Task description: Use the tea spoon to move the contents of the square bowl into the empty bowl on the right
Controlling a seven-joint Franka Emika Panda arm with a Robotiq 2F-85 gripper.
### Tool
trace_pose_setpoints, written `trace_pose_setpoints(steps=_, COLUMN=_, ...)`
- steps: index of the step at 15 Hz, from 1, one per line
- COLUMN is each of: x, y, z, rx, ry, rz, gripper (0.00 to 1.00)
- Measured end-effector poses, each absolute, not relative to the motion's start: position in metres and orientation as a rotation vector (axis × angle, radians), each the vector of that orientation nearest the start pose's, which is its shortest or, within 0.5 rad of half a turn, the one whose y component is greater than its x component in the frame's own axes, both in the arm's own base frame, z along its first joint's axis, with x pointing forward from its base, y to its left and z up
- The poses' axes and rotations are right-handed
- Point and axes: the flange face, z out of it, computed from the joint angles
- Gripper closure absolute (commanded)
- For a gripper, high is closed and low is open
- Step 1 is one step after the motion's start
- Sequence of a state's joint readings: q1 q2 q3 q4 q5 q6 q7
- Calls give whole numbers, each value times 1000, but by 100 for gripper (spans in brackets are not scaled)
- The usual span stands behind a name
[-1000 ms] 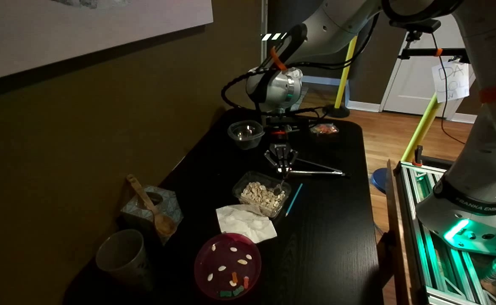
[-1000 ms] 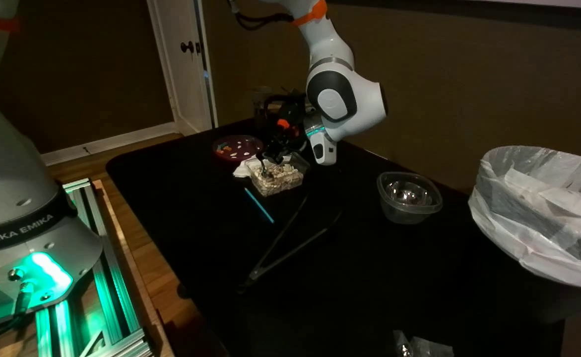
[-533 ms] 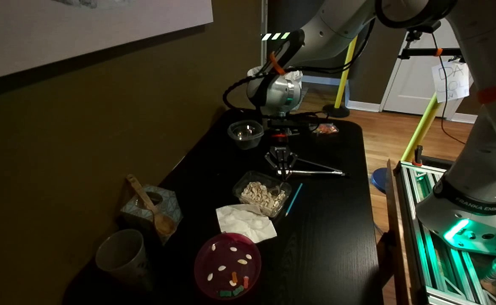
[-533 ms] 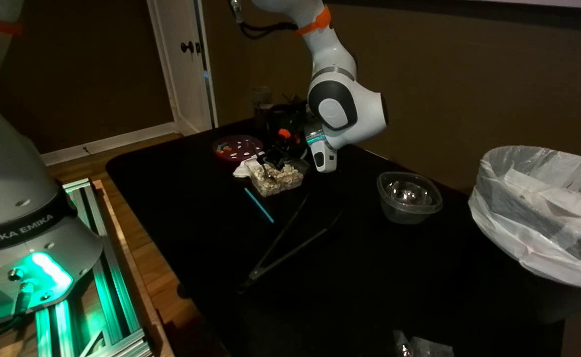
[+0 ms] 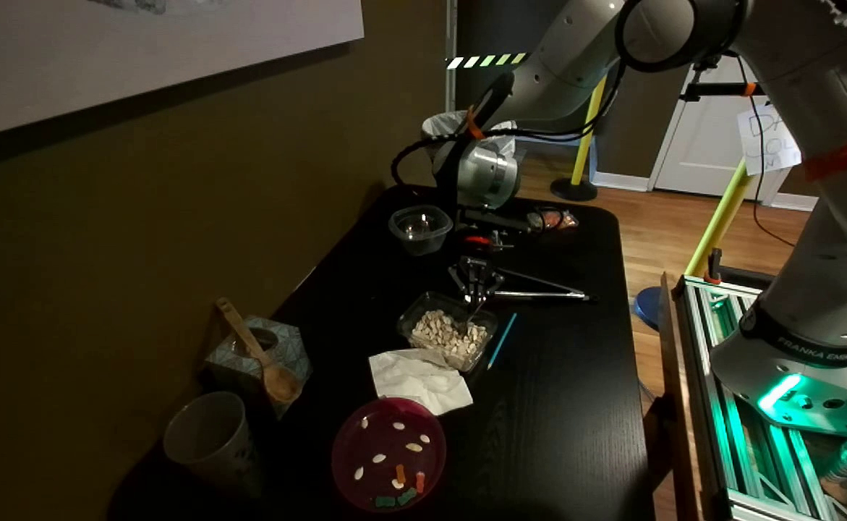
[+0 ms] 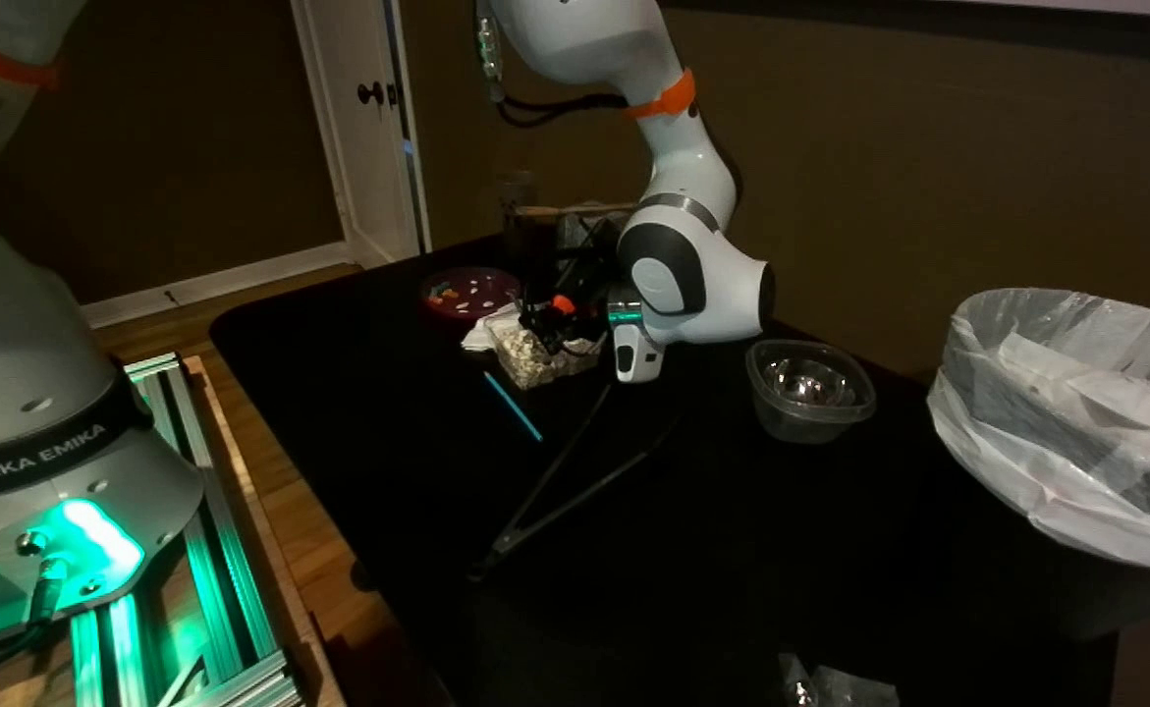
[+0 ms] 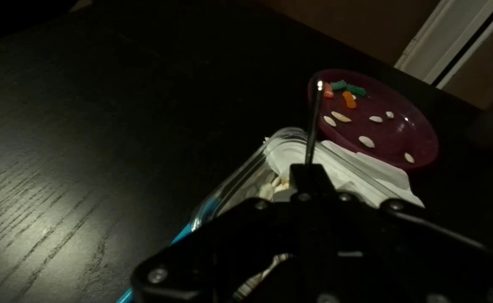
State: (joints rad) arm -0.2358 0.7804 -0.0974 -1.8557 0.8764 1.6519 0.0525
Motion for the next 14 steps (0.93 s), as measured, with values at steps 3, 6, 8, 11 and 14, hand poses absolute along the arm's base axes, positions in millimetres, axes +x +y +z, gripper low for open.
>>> trace_pose_setpoints(steps=3, x=525, y=-103, z=80, rx=-1907, ry=987, rz=956, gripper=96)
trace_pose_setpoints(steps=6, x=525, y=-103, z=80, rx=-1908, ry=987, rz=955, gripper=99)
trace_pose_setpoints(steps=8, x=525, y=-103, z=81, rx=-1909, ry=986, rz=955, gripper=99)
trace_pose_setpoints(steps=11, x=525, y=-101, z=78, rx=-1907, ry=949, rz=931, gripper=99)
trace_pose_setpoints(steps=14, x=522, y=-99, z=67, rx=-1890, ry=887, rz=886, gripper=99)
